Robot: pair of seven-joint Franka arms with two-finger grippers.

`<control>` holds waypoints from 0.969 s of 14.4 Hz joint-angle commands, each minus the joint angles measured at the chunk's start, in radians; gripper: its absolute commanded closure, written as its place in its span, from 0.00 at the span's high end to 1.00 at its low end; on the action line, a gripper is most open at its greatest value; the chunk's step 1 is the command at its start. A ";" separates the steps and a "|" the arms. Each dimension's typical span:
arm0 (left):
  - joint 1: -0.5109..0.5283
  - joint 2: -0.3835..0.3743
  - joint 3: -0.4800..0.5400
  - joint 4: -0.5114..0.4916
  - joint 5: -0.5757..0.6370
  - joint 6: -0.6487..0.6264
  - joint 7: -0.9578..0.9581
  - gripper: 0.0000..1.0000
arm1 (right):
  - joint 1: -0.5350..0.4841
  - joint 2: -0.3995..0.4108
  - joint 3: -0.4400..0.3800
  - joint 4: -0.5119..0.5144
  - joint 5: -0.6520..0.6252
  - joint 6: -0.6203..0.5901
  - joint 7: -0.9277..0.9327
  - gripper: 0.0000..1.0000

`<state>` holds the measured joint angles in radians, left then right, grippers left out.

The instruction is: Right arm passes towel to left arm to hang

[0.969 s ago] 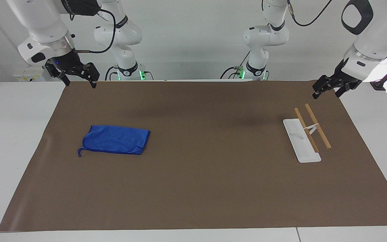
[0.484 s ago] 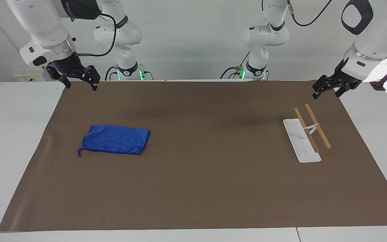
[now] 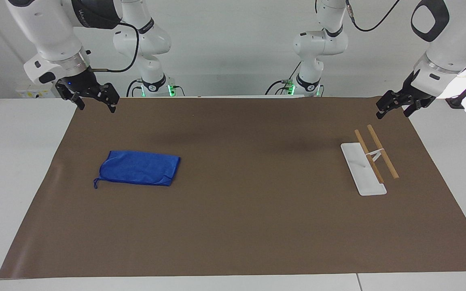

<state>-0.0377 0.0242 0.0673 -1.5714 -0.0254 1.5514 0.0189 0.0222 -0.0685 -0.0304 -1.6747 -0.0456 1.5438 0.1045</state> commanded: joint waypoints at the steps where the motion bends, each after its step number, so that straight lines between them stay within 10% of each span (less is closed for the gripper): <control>1: -0.002 -0.030 -0.001 -0.033 0.015 0.003 0.003 1.00 | -0.013 -0.024 0.003 -0.031 0.021 0.019 -0.031 1.00; 6: -0.002 -0.030 -0.001 -0.033 0.015 0.003 0.003 1.00 | -0.015 -0.024 0.001 -0.042 0.038 0.070 -0.025 1.00; 14: -0.002 -0.030 -0.001 -0.033 0.015 0.003 0.003 1.00 | -0.015 -0.088 0.000 -0.362 0.035 0.370 -0.031 1.00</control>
<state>-0.0377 0.0242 0.0673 -1.5715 -0.0254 1.5514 0.0189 0.0198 -0.1320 -0.0323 -1.9567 -0.0253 1.8492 0.1045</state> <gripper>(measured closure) 0.000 0.000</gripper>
